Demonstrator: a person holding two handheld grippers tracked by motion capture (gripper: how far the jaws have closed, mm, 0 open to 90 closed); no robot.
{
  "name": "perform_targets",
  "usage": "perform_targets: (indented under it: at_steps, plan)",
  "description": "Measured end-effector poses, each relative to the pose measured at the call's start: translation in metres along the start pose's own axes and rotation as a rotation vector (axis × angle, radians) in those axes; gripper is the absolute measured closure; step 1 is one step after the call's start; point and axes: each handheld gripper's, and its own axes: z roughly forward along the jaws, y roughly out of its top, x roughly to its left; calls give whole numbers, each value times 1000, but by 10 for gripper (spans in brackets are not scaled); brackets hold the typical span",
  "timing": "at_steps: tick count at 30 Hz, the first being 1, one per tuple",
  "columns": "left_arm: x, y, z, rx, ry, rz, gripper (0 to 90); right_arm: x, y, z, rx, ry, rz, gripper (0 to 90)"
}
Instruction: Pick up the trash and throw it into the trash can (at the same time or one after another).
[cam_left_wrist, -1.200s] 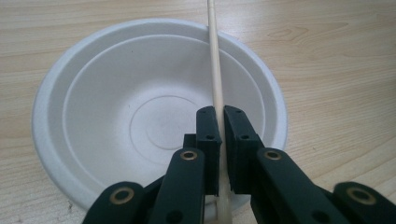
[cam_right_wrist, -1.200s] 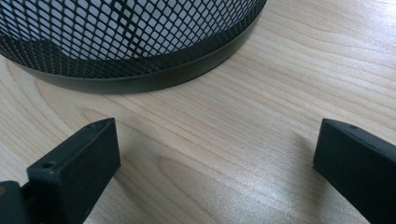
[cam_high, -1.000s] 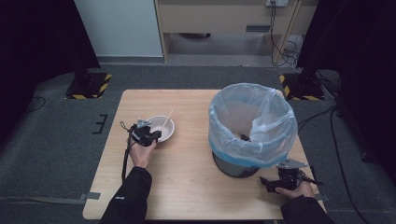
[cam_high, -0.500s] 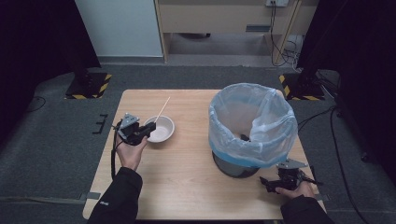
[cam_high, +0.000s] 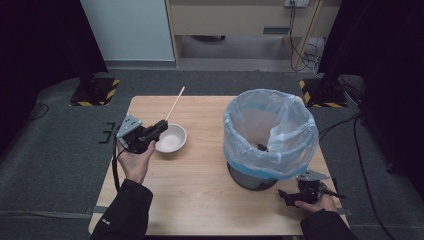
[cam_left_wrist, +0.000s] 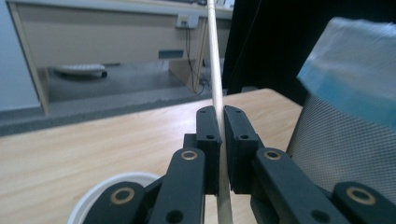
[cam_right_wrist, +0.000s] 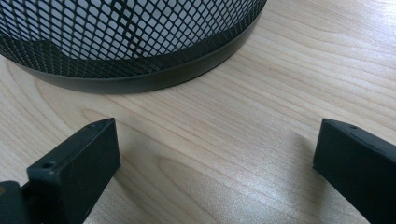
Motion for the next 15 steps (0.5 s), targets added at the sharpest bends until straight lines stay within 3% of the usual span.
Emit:
perform_targets:
  at_steps: [6,15]
  plan:
    - [-15,15,-8,-56,-34,19,851,0,0,0,0,-1,-1,8]
    - [-24,30,-14,-113,-51,27,851,0,0,0,0,0,0,8]
